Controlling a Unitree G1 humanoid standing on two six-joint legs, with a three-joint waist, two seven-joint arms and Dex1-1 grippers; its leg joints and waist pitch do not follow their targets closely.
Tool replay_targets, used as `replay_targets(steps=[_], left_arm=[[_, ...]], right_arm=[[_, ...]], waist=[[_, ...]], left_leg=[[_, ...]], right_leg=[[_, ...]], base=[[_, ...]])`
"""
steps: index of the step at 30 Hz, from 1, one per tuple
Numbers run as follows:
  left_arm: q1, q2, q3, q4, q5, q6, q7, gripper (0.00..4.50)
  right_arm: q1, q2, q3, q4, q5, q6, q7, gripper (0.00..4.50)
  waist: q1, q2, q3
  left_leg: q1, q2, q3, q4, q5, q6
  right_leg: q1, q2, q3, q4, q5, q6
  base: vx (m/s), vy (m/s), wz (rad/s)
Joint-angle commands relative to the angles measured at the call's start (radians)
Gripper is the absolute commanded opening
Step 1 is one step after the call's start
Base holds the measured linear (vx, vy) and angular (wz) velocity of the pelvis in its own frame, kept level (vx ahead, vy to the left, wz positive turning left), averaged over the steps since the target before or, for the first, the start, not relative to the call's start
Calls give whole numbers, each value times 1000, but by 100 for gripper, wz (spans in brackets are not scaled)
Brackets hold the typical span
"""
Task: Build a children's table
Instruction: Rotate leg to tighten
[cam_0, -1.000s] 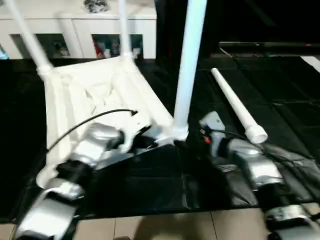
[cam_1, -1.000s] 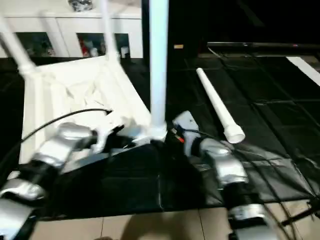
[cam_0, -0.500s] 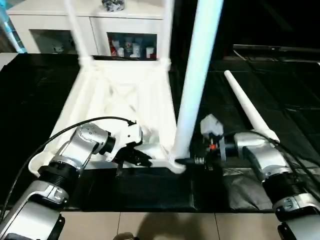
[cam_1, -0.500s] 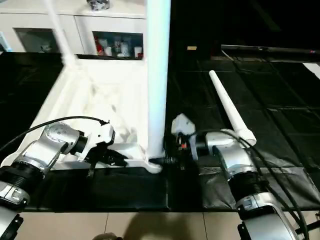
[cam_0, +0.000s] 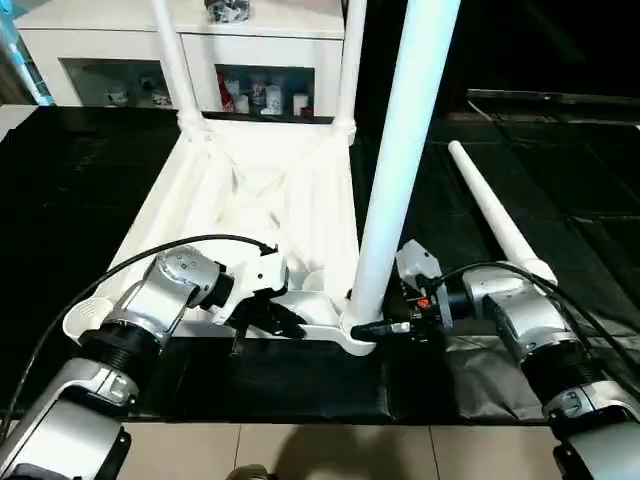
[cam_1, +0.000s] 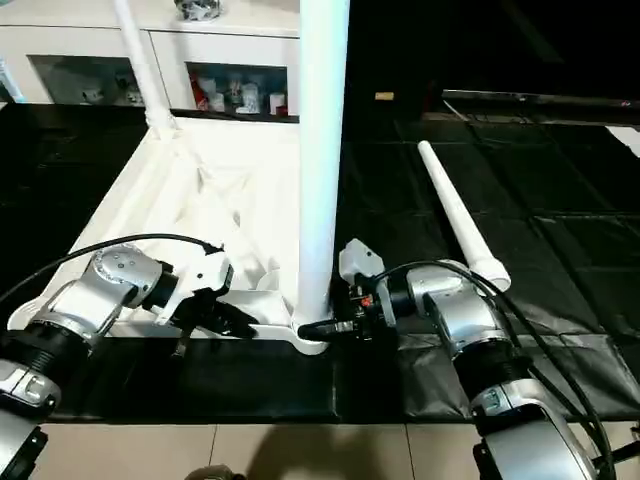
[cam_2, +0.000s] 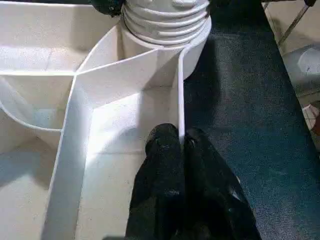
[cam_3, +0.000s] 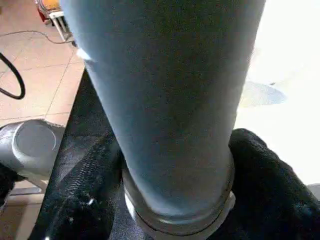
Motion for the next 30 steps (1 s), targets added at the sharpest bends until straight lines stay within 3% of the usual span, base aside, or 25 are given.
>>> replay_targets(steps=[1,5,7,10,11,12,13,14,18,22,25,26,29,30], left_arm=[[-18,-10,-35,4,15,-12,-43,0],[-23,-29,-8,23,11,30,26,0],[-25,-38,3,25,5,50,46,0],[-55,-118,91,48,-34,163,234,0],[-55,-118,91,48,-34,163,234,0],[-60,-141,107,46,-33,193,291,0],[-64,-173,123,38,-35,230,353,0],[-65,-194,132,32,-37,252,389,0],[-71,-254,152,19,-38,306,481,0],[-114,-368,215,36,-44,370,691,0],[-132,-397,221,40,-32,376,752,0],[-134,-398,215,37,-23,376,758,0],[-130,-394,208,26,-15,383,752,0],[-126,-389,202,19,-10,382,741,0]], right_arm=[[0,-3,2,6,-7,-8,10,281],[22,15,-7,-11,12,19,-10,272],[29,20,-13,-17,21,37,-21,272],[65,101,-59,-11,7,85,-251,272],[65,101,-59,-11,7,85,-251,271],[74,132,-67,-7,-8,86,-332,271],[78,176,-83,3,-20,96,-439,270],[78,206,-95,10,-23,106,-505,270],[65,294,-140,28,-3,161,-656,269],[-2,433,-226,114,17,212,-935,269],[-27,464,-234,149,1,178,-999,269],[-30,472,-243,150,3,161,-1010,339],[-28,477,-252,140,-2,160,-1024,349],[-25,476,-253,132,-5,166,-1024,367]], waist=[[-6,-4,-69],[-6,-3,-68],[-6,-5,-65],[-11,-5,-58],[-14,-5,-55],[-20,-6,-55],[-28,-7,-52],[-40,-6,-49],[-63,-12,-50],[-70,-4,-54],[-69,-5,-60],[-64,-6,-63],[-62,-8,-65],[-62,-7,-67]], left_leg=[[19,76,-31,-65,-144,52],[19,75,-30,-64,-143,52],[20,76,-31,-66,-167,45],[28,78,-34,-71,-221,17],[30,77,-36,-74,-238,8],[30,72,-42,-76,-266,-4],[27,74,-44,-80,-270,-14],[32,73,-46,-82,-302,-26],[33,61,-45,-75,-300,-6],[33,66,-43,-79,-260,-8],[31,65,-39,-77,-228,-5],[28,62,-35,-75,-190,15],[15,60,-35,-75,-132,43],[16,60,-34,-74,-114,52]], right_leg=[[49,-108,67,-71,-234,-180],[48,-107,67,-72,-233,-181],[47,-109,66,-78,-278,-175],[42,-112,67,-88,-370,-161],[40,-113,67,-92,-396,-158],[47,-117,62,-98,-460,-139],[46,-118,64,-100,-478,-126],[41,-119,61,-107,-518,-118],[42,-119,61,-120,-564,-95],[39,-112,65,-109,-472,-122],[45,-111,67,-100,-373,-149],[49,-110,70,-94,-293,-165],[61,-110,69,-82,-206,-175],[62,-109,68,-80,-184,-177]], base=[[0,0,0],[0,0,0],[0,0,0],[0,0,0],[0,0,0],[0,0,0],[0,0,0],[0,0,0],[0,0,0],[0,0,0],[0,0,0],[0,0,0],[0,0,0],[0,0,0]])
